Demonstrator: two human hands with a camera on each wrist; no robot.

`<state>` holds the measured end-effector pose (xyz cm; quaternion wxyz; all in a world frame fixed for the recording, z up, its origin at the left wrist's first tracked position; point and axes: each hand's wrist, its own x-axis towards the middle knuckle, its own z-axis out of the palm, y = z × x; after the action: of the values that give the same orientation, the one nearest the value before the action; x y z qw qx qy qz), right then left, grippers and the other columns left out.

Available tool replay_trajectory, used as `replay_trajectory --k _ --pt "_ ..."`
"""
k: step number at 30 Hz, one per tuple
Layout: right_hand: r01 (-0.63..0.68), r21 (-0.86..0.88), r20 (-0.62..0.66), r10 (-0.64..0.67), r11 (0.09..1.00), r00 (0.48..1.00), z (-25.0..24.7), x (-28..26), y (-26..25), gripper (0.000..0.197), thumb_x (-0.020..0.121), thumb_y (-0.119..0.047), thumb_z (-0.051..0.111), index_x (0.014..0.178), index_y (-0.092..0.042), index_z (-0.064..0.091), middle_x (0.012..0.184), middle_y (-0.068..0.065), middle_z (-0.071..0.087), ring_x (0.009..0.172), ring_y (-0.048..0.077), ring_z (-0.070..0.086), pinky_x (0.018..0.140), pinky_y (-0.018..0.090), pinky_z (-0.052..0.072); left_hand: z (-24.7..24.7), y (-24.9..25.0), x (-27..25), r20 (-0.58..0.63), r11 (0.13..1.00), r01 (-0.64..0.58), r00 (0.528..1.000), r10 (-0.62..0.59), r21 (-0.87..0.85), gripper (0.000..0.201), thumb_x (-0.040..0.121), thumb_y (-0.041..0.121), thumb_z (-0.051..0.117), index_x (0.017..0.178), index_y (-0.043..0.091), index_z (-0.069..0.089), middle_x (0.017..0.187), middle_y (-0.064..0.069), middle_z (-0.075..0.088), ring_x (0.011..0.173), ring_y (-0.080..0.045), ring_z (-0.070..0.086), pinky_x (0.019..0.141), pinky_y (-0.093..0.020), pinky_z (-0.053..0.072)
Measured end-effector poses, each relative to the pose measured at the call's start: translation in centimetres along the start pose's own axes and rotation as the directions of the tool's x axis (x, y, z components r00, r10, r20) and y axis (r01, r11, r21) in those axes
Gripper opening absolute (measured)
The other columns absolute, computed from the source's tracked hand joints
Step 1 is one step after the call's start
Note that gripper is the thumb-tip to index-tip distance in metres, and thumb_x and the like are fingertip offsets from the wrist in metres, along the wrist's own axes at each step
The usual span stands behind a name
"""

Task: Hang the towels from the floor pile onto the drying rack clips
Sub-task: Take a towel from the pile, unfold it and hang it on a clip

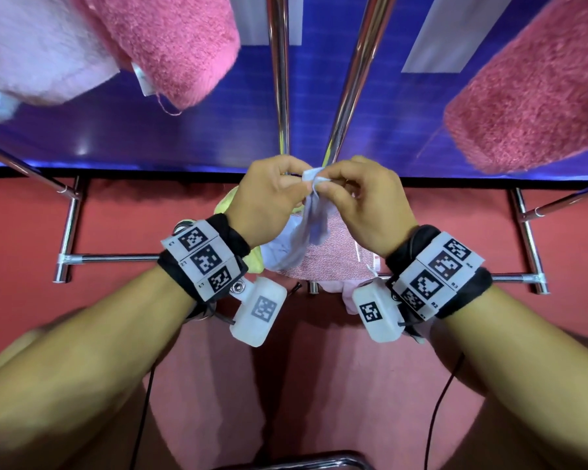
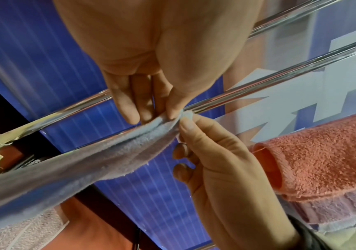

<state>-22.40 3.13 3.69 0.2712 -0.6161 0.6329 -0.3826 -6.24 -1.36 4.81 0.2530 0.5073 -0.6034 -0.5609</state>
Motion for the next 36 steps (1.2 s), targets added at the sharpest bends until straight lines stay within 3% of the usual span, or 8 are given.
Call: replay_trajectory --k 3,9,16,20,25,29,32,36 --pt "0.039 -0.06 -0.039 -0.042 0.997 0.998 0.0 0.1 0.3 0.013 0.084 -0.03 0.07 0.092 -0.023 0.078 0.092 0.001 0.048 0.075 -0.004 0.046 0.071 0.009 0.038 0.0 -0.3 0.1 0.025 1.0 -0.02 1.0 0.02 0.003 0.012 0.088 0.019 0.062 0.092 0.023 0.073 0.093 -0.019 0.075 0.097 -0.038 0.069 0.091 -0.057 0.053" --pt "0.032 -0.075 -0.049 -0.036 0.997 0.998 0.0 0.3 0.4 0.012 0.078 -0.028 0.077 0.083 -0.017 0.077 0.087 0.0 0.059 0.072 0.008 0.055 0.07 0.013 0.041 0.4 -0.3 -0.1 0.094 0.999 -0.031 0.995 0.035 -0.042 0.024 0.09 0.018 0.051 0.091 0.025 0.074 0.103 -0.041 0.061 0.087 -0.03 0.059 0.092 -0.068 0.045" --pt "-0.007 -0.082 -0.066 0.001 0.997 0.998 -0.1 0.4 0.7 0.014 0.078 -0.031 0.077 0.079 -0.018 0.075 0.083 -0.002 0.059 0.076 0.007 0.054 0.073 0.018 0.043 0.5 -0.5 -0.1 0.108 0.997 -0.068 0.992 0.072 -0.039 0.02 0.094 0.016 0.055 0.099 0.018 0.075 0.101 -0.024 0.072 0.098 -0.039 0.07 0.093 -0.059 0.051" --pt "-0.009 -0.068 -0.068 0.004 0.998 0.998 -0.1 0.3 0.7 0.021 0.077 -0.038 0.078 0.076 -0.017 0.075 0.084 -0.005 0.055 0.066 0.003 0.052 0.067 0.011 0.039 0.2 -0.4 -0.3 0.111 0.997 -0.068 0.991 0.07 -0.026 0.018 0.094 0.015 0.065 0.108 0.006 0.073 0.095 -0.013 0.077 0.096 -0.027 0.073 0.093 -0.051 0.055" --pt "-0.031 -0.032 -0.05 0.029 0.999 0.998 -0.3 0.1 0.7 0.026 0.076 -0.037 0.081 0.071 -0.012 0.074 0.084 -0.002 0.055 0.072 0.011 0.056 0.064 0.008 0.039 -0.7 -0.5 0.0 0.152 0.995 -0.051 0.986 0.063 -0.083 0.024 0.086 0.028 0.073 0.103 0.011 0.077 0.096 -0.018 0.076 0.099 -0.037 0.071 0.089 -0.058 0.056" --pt "-0.021 0.01 -0.041 0.022 1.0 0.999 -0.5 0.2 0.6 0.028 0.076 -0.039 0.079 0.071 -0.012 0.073 0.09 -0.001 0.058 0.077 0.009 0.059 0.069 0.013 0.043 -1.0 -0.1 0.1 0.146 0.987 -0.061 0.986 0.083 -0.148 0.007 0.084 0.026 0.073 0.084 0.024 0.08 0.086 -0.009 0.077 0.086 -0.024 0.075 0.083 -0.044 0.061" --pt "-0.004 -0.048 0.044 0.006 0.999 0.999 -0.6 0.2 1.0 0.029 0.077 -0.048 0.07 0.067 -0.022 0.066 0.103 -0.002 0.059 0.082 -0.003 0.054 0.076 0.01 0.038 -1.5 0.1 0.3 0.117 0.971 -0.09 0.986 0.117 -0.22 0.011 0.09 0.015 0.068 0.085 0.017 0.077 0.081 -0.01 0.075 0.077 -0.022 0.071 0.074 -0.035 0.06" --pt "0.027 -0.292 0.248 0.049 0.956 0.967 -0.9 -0.1 2.9 0.041 0.075 -0.05 0.065 0.065 -0.011 0.067 0.117 0.004 0.059 0.103 0.017 0.057 0.091 0.02 0.037 -2.7 -0.2 1.0 -0.001 0.974 -0.146 0.989 0.148 -0.173 0.013 0.088 0.026 0.061 0.085 0.017 0.07 0.073 -0.003 0.061 0.066 -0.011 0.055 0.058 -0.021 0.049"
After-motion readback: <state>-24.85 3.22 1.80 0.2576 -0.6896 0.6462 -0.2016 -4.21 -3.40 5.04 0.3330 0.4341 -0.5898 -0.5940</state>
